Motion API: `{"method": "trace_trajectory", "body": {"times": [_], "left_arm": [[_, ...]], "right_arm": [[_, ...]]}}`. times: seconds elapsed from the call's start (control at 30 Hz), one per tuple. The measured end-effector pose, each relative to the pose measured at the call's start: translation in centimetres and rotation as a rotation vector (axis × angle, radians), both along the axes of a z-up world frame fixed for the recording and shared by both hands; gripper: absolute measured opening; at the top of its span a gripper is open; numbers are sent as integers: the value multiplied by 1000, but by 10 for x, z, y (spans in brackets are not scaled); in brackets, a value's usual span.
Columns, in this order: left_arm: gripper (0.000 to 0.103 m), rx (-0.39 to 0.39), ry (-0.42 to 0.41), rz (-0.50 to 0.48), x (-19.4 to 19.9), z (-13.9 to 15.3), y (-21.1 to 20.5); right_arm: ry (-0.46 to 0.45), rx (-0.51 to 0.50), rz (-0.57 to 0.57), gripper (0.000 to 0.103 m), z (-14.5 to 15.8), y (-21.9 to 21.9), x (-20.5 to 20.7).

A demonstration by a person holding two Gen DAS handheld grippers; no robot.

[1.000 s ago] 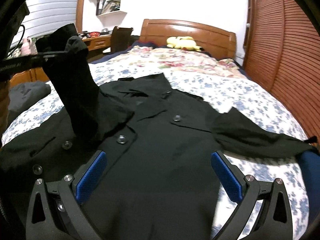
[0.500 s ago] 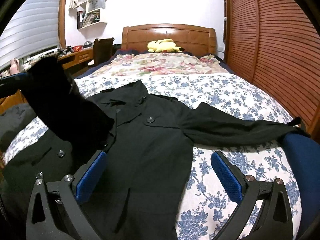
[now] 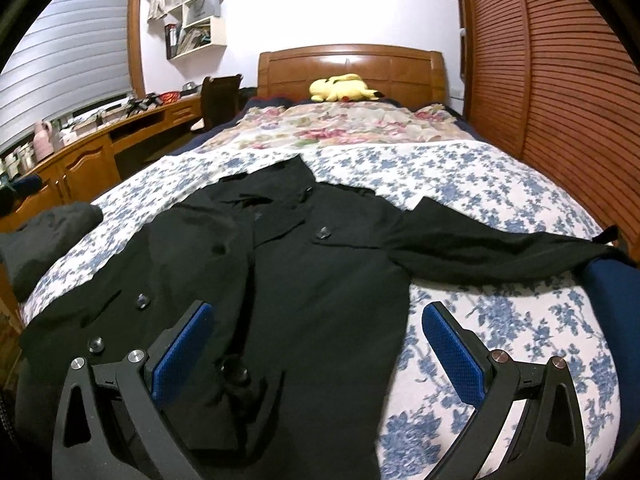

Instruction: Fold large clothes

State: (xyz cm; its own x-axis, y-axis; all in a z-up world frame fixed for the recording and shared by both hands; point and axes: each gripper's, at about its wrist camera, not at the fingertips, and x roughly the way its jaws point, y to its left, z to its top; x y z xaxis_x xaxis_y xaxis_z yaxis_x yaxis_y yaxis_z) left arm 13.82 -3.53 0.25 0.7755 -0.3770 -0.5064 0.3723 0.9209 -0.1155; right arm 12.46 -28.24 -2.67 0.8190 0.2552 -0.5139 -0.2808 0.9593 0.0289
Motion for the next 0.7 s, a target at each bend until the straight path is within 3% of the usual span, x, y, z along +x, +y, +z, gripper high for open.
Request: {"method": "trace_trajectory", "body": {"times": [0.5, 0.7], "left_arm": [[75, 77, 93, 165, -10, -78, 35], [75, 83, 115, 193, -15, -92, 34]], "right_arm": [[159, 4, 209, 99, -36, 17, 1], [188, -32, 268, 66, -44, 18, 4]]}}
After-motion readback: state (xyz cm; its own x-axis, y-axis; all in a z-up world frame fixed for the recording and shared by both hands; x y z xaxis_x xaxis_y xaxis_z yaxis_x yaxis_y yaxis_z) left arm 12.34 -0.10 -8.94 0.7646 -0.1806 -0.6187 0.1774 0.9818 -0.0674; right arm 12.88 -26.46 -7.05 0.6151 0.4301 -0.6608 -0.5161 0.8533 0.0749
